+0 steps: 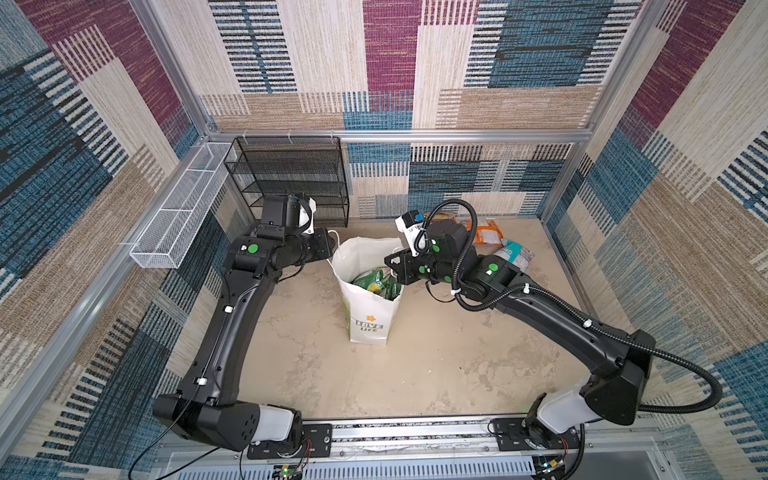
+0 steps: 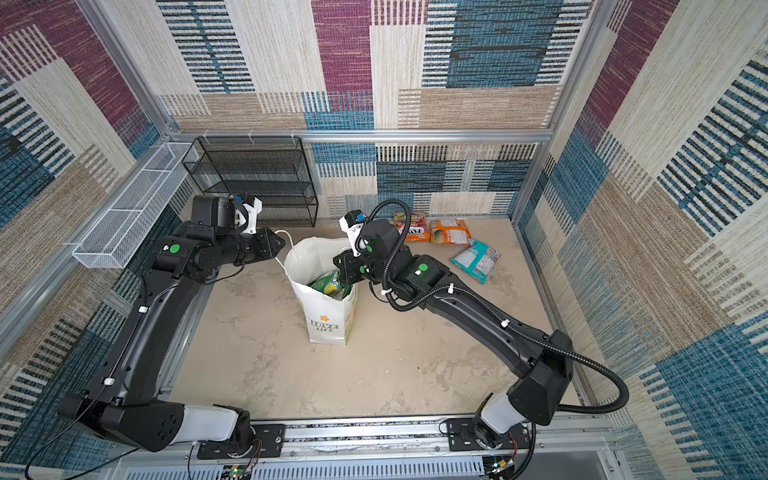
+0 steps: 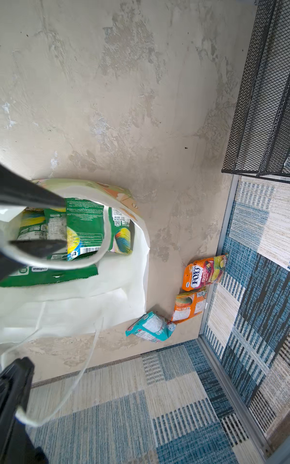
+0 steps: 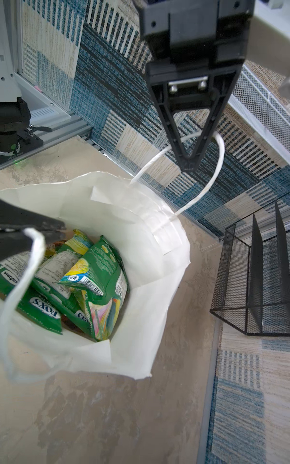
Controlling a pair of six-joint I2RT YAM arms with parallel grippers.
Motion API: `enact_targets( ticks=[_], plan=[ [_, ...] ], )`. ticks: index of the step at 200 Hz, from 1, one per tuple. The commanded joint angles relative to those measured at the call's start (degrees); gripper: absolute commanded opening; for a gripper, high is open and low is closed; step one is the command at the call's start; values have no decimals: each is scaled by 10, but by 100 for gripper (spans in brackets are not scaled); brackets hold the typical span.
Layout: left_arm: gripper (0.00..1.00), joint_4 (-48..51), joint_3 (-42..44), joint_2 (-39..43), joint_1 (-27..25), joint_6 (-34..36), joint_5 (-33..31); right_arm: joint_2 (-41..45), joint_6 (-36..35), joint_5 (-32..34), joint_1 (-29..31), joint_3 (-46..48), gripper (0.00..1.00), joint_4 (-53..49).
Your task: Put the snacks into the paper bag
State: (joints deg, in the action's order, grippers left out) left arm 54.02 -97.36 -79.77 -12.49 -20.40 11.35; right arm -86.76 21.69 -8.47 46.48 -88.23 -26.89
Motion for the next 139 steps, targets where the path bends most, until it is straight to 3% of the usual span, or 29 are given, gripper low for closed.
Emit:
enact_targets(
  ticks=[1,13,47,58,79,105,139],
  plan=[
    [9,-22,6,7,0,-5,54,5,-10,6,1,-9,7,-6],
    [4,-40,24,17,0,-9,65,4,-14,6,2,-14,17,-9],
    [0,-57,68,49,0,-6,33,11,-27,25,1,-51,77,-35],
    [0,-63,82,61,1,-4,25,20,-30,42,1,-64,89,-44],
    [0,-76,105,77,4,-3,14,42,-34,90,0,-93,100,-65],
    [0,-91,129,86,13,-6,29,85,-28,178,-20,-105,100,-84],
    [0,-106,139,93,20,-12,57,154,3,164,-135,-43,100,-54]
  ],
)
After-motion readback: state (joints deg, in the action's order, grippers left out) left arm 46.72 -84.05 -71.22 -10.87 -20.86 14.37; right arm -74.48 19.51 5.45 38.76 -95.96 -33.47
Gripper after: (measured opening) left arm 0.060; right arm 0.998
